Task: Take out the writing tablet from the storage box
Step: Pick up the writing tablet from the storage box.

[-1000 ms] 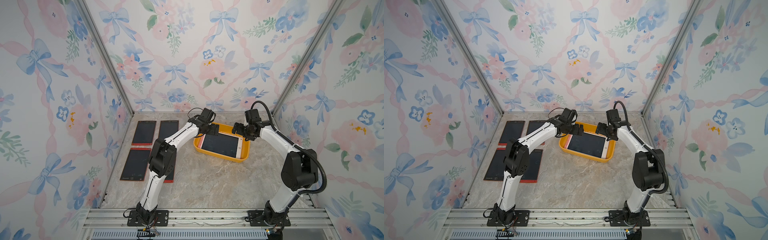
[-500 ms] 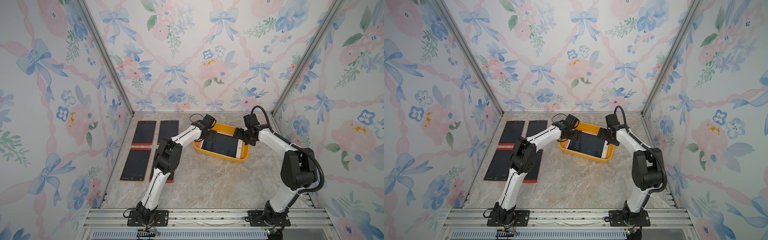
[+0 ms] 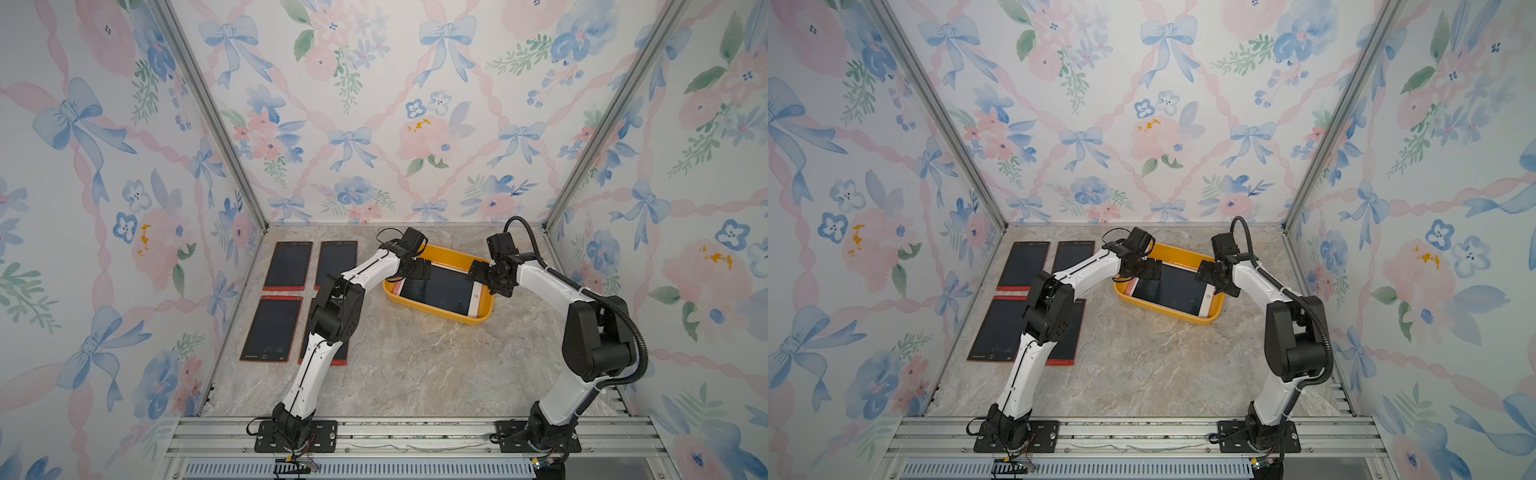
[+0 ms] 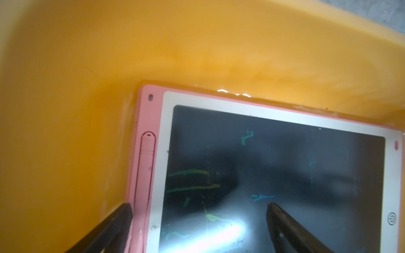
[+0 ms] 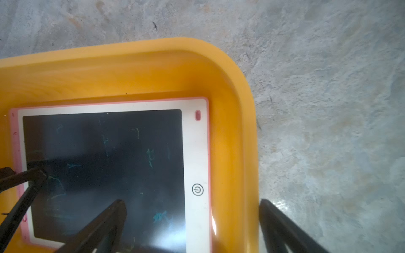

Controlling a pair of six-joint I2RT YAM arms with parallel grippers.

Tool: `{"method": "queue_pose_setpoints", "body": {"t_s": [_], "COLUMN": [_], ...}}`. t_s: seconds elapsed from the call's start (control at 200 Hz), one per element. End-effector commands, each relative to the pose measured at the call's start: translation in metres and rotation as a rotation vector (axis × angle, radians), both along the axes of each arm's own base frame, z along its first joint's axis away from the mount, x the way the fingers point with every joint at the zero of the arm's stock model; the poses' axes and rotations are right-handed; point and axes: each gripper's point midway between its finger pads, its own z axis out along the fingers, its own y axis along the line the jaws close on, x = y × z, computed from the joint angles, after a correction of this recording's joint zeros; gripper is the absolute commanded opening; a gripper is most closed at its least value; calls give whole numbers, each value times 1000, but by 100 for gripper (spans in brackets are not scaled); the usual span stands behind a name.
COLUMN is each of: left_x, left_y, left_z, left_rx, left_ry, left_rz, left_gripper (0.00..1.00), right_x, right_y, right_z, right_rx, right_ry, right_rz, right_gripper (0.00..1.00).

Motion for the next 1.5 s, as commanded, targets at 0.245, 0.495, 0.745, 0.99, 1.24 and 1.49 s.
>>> {"method": "queue_pose_setpoints", "body": {"t_s": [0.245, 0.495, 0.745, 0.99, 1.24, 1.49], "left_x": [-10, -5, -6, -13, -19, -28], "left_y": [1, -12, -24, -29, -49, -65], "left_z": [-40, -29, -16, -25, -20, -14], "left_rx": [4, -50, -128, -192, -288, -385], "left_ry": [100, 90, 107, 175, 219, 266], "left_rz": [0, -17, -49, -84, -157, -236], "left_gripper": [98, 98, 98, 98, 97, 91], "right_x": [1, 1, 0, -6, -5, -2], "right_y": [10, 12, 15, 13, 17, 20], "right_z": [-13, -17, -23, -27, -36, -40], "right_rx": [26, 42, 59, 56, 81, 130], "right_ry": [13, 12, 17, 37, 31, 23], "right_rz": [3, 6, 7, 0, 1, -29], "right_gripper": [97, 97, 97, 97, 97, 97]}}
